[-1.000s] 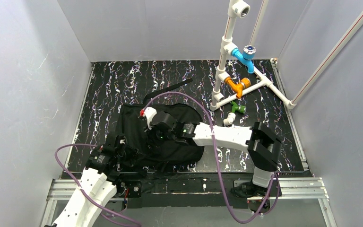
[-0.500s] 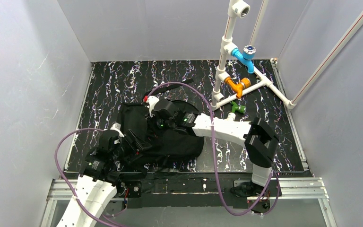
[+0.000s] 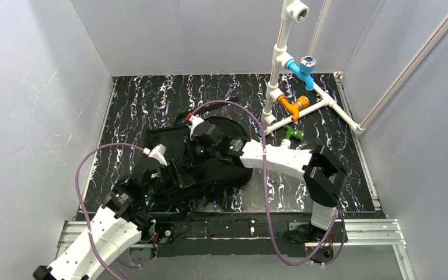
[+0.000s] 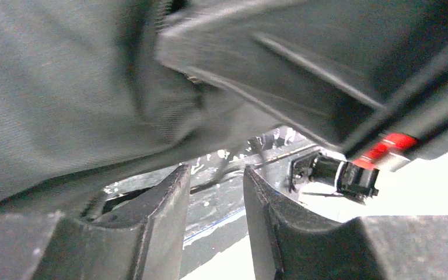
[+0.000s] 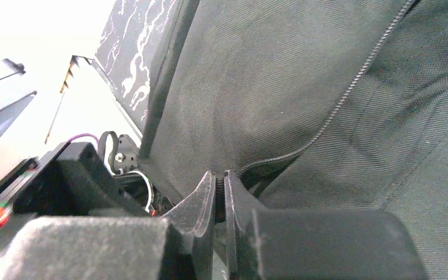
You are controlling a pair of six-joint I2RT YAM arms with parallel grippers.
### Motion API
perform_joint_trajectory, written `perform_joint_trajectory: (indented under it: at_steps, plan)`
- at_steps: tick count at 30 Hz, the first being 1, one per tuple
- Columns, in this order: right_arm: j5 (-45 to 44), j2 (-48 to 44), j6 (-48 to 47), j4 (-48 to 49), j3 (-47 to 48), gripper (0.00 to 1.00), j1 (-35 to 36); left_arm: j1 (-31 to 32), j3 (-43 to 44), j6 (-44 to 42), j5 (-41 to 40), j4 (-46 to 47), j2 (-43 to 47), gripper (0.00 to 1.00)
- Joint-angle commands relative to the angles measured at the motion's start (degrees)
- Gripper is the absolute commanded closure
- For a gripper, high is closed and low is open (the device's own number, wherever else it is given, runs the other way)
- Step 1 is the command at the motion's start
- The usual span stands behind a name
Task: Pack the student bag
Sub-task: Zip the student bag at the center of the board.
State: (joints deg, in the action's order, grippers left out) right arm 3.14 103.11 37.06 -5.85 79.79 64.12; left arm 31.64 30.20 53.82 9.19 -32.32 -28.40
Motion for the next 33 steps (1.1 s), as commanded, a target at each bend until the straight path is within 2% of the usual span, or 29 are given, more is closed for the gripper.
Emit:
perform_joint_trajectory:
  at_steps: [1,5,10,11,12,13,14,17,21,25,28,30,33]
  plan:
    - [0.59,-2.59,2.46,6.63,0.58,0.99,0.39,3.93,4.27,1.06,-5.19,3.91,1.18,0.61]
    - [1.80,-2.49,-1.56,5.19,1.67,0.99,0.38,3.96,6.95,1.61,-8.11,-5.20,4.02,0.38]
    - [4.83,-3.76,-9.79,3.31,2.25,0.99,-0.27,3.96,11.90,-4.91,-14.86,-7.86,3.63,0.36]
    - [4.66,-4.05,-10.85,2.84,1.98,0.92,-0.63,3.96,13.65,-6.65,-15.93,-7.85,2.33,0.33]
    - [3.50,-4.28,-11.69,1.01,2.13,0.73,-1.09,3.96,15.39,-8.46,-17.96,-8.78,0.63,0.29]
    - [2.30,-4.55,-12.50,-1.72,2.54,0.60,-1.58,3.96,17.91,-8.91,-19.54,-10.69,-1.78,0.27]
    - [1.27,-4.95,-13.82,-4.21,2.85,0.52,-1.99,3.96,20.74,-9.35,-21.14,-13.18,-4.26,0.23]
    - [-2.07,-7.47,-16.07,-11.04,1.86,0.36,-2.07,3.92,26.92,-8.76,-23.98,-21.22,-11.80,0.22]
    - [-2.90,-13.42,-15.56,-10.73,-5.32,0.18,-1.98,3.78,27.80,-10.28,-18.20,-19.87,-17.80,0.29]
    - [0.51,-19.38,-13.56,-3.88,-14.25,0.17,-1.52,3.69,25.10,-11.94,-10.66,-15.61,-21.68,0.31]
    - [2.99,-20.90,-12.67,2.13,-18.81,0.23,-0.93,3.69,23.95,-16.47,-2.88,-11.17,-25.15,0.31]
    - [3.08,-20.18,-13.00,4.33,-19.94,0.25,-0.35,3.69,23.53,-19.07,-2.72,-10.11,-26.67,0.32]
    - [2.23,-17.97,-13.29,4.03,-19.34,0.26,0.06,3.69,25.24,-18.09,-4.66,-11.82,-30.34,0.33]
